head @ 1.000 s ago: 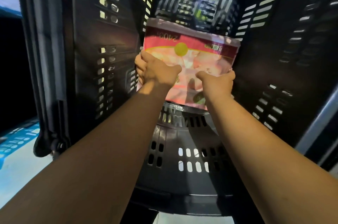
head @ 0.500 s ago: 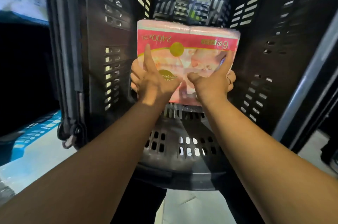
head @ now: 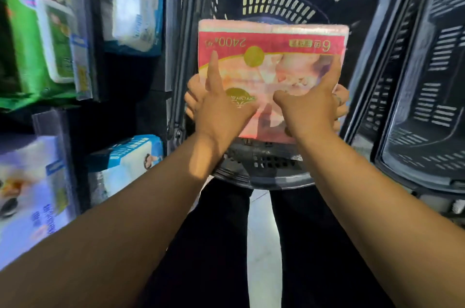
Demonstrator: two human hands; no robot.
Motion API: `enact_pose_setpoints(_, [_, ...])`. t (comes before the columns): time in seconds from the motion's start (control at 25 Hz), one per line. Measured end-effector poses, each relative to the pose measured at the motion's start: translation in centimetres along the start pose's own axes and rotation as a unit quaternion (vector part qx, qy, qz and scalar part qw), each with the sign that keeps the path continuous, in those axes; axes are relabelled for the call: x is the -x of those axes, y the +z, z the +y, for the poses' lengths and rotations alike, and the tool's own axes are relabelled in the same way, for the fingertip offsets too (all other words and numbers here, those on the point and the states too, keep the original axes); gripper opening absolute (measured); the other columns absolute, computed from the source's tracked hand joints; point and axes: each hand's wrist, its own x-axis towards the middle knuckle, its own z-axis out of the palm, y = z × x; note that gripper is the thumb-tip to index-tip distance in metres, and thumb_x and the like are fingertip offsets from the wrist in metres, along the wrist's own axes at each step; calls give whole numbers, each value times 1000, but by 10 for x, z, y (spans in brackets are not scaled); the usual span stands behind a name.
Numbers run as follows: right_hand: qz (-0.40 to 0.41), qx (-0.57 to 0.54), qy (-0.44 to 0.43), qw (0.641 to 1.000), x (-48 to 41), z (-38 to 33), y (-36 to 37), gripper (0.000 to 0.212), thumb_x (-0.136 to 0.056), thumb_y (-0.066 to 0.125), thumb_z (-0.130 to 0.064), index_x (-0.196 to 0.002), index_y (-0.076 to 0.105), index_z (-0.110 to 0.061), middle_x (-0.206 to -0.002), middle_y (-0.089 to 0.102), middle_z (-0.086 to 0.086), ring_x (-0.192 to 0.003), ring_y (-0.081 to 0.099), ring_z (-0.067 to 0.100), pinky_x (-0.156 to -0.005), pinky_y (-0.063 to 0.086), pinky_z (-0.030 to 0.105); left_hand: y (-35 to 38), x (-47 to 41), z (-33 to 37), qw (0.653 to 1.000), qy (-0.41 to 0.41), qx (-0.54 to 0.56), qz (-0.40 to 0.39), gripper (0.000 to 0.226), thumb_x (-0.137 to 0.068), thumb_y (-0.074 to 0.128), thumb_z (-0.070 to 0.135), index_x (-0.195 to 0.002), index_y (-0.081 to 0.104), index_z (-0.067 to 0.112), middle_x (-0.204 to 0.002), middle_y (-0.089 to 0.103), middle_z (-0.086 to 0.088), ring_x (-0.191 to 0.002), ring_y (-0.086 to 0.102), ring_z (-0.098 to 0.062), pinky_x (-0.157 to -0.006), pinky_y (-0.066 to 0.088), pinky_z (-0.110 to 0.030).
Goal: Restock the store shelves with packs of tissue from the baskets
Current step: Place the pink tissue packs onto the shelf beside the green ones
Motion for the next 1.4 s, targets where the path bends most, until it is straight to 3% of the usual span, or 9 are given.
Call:
enact_pose_setpoints(0.16, [16, -31, 13, 999, 48, -8, -55, 118, -66, 75, -45, -153, -1, -23, -148, 28, 15, -133, 29, 35, -108, 29, 51, -58, 41, 18, 998, 33, 17, 46, 119, -62, 83, 50, -150, 2, 42, -135, 24, -8, -120, 30, -27, -106, 29, -39])
enact_pose_setpoints(0.28, [16, -97, 32, 995, 93, -19, -97, 95, -53, 74, -59, -132, 40, -19, -128, 45, 10, -114, 47, 32, -98, 43, 51, -104, 87, 32, 996, 65, 37, 50, 117, -64, 84, 45, -151, 6, 38, -131, 25, -8, -114, 27, -23, -90, 15, -19])
enact_pose_setpoints(0.44, [21, -102, -13, 994, 146, -29, -135, 81, -56, 83, -54, -116, 44, -18, -117, 49, 10, -104, 53, 30, -83, 49, 42, -149, 144, 33, 994, 59, 71, 62, 118, -64, 84, 44, -152, 6, 36, -133, 25, -10, -116, 29, -27, -90, 19, -21])
enact_pose_setpoints(0.64, [-60, -94, -160, 981, 200, -46, -181, 72, -70, 83, -28, -123, 38, -12, -115, 46, 8, -85, 49, 13, -56, 36, 3, -193, 214, 17, 982, 29, 119, 147, 130, -59, 87, 40, -153, 0, 21, -146, 31, -16, -132, 29, -30, -111, 16, -37])
enact_pose_setpoints(0.8, [-160, -67, -253, 952, 237, -48, -202, 77, -73, 83, -25, -129, 31, -14, -112, 53, 0, -91, 58, 13, -66, 42, 13, -212, 256, -3, 965, -6, 178, 193, 121, -48, 81, 59, -148, 23, 23, -131, 54, -6, -125, 46, -27, -106, 32, -53])
enact_pose_setpoints(0.96, [-227, -20, -342, 912, 264, -33, -230, 74, -72, 83, -19, -124, 31, -21, -109, 56, -2, -85, 58, 8, -62, 45, 7, -203, 328, -9, 964, -69, 145, 214, 122, -61, 82, 51, -152, 5, 28, -139, 41, -8, -131, 29, -24, -106, 24, -42])
enact_pose_setpoints(1.12, [-231, 33, -432, 871, 291, -16, -245, 76, -55, 82, -43, -110, 30, -41, -112, 58, -4, -99, 62, 17, -87, 53, 42, -183, 396, -26, 928, -139, 189, 289, 123, -53, 80, 60, -149, 13, 27, -136, 43, -9, -125, 40, -34, -100, 40, -50])
enact_pose_setpoints(1.24, [-258, 85, -490, 828, 325, -6, -251, 74, -64, 85, -27, -117, 33, -30, -116, 55, 2, -100, 60, 20, -82, 51, 36, -175, 448, -46, 899, -189, 222, 327, 115, -42, 65, 73, -142, 32, 27, -132, 46, -3, -122, 44, -29, -96, 44, -44])
enact_pose_setpoints(1.4, [-277, 137, -571, 761, 372, 14, -248, 98, -57, 86, -31, -136, 28, -23, -127, 47, 6, -111, 53, 25, -93, 50, 46, -164, 519, -72, 857, -217, 236, 404, 99, -46, 69, 64, -134, 41, 29, -122, 52, 3, -113, 49, -22, -95, 46, -41])
